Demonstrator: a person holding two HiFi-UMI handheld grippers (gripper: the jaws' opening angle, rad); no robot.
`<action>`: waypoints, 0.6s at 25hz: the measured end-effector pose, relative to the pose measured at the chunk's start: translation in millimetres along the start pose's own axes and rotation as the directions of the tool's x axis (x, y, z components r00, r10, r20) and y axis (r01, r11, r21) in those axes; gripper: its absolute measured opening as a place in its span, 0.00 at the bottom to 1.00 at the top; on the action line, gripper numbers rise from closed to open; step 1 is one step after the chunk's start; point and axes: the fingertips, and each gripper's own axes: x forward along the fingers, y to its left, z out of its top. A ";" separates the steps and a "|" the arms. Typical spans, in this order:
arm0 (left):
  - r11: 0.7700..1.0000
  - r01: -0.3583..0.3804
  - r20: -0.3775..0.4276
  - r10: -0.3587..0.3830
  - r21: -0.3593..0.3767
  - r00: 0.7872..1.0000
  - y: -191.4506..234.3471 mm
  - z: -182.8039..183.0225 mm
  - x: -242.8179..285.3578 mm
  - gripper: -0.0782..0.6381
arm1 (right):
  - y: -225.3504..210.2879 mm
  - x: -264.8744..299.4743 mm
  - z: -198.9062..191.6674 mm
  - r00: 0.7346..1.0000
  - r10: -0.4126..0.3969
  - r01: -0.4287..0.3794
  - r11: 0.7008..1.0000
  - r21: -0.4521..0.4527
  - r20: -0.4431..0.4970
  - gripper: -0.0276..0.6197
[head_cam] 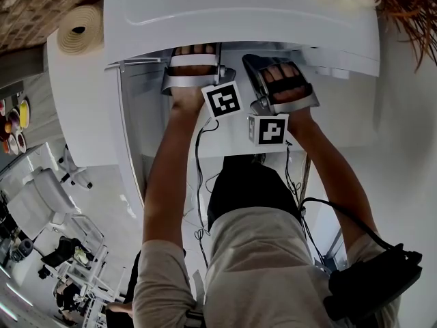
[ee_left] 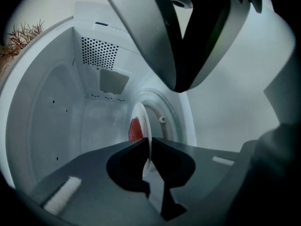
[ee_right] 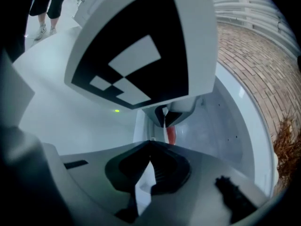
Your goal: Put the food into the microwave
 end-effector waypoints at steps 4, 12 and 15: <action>0.999 0.033 0.010 -0.033 0.001 0.999 -5.8 1.0 2.8 0.16 | -0.4 4.1 -0.8 1.000 0.003 -0.003 1.000 0.019 0.001 0.05; 0.978 0.206 0.085 -0.203 -0.028 0.976 -7.7 12.2 2.4 0.19 | -7.5 8.4 3.2 1.000 -0.003 0.003 0.999 0.046 0.012 0.05; 0.957 0.290 0.087 -0.289 0.004 0.953 -19.1 12.5 -1.5 0.20 | -10.9 9.7 3.8 1.000 -0.008 0.007 0.999 0.051 0.017 0.05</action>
